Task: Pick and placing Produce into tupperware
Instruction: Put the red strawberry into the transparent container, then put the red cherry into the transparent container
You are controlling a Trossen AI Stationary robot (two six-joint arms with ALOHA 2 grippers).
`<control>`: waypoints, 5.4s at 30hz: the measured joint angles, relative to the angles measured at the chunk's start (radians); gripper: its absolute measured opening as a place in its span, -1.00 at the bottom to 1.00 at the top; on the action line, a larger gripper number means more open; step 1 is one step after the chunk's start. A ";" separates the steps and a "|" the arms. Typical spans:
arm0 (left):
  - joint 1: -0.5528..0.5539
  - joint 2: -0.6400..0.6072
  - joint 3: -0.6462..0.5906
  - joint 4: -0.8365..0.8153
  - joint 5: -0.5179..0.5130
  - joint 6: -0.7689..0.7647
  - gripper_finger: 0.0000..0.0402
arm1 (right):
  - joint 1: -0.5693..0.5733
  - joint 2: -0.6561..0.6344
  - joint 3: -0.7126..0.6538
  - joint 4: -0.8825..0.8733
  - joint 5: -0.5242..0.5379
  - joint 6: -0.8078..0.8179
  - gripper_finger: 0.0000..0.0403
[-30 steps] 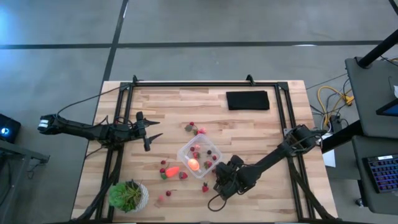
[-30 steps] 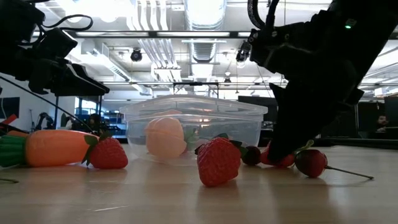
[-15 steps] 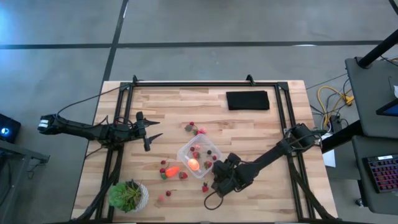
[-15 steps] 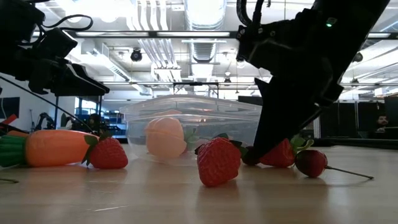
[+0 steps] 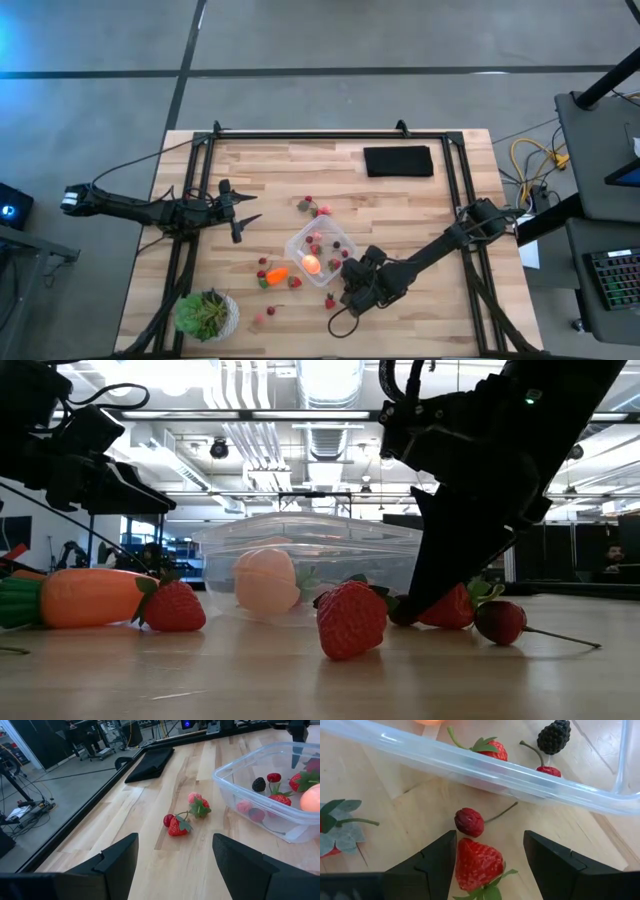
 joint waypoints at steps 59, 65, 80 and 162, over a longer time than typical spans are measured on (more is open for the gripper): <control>0.000 0.000 0.000 0.000 0.000 0.000 0.20 | -0.063 -0.005 0.028 -0.014 -0.186 -0.016 -0.25; 0.000 0.000 0.000 0.000 0.000 0.000 0.20 | -0.041 -0.025 0.085 -0.079 -0.137 -0.017 -0.30; 0.000 0.001 0.000 0.000 0.000 0.000 0.20 | -0.007 -0.142 0.212 -0.231 0.062 -0.063 -0.29; 0.000 0.006 0.000 0.000 0.000 0.000 0.20 | 0.114 0.075 0.147 -0.117 -0.166 0.026 -0.25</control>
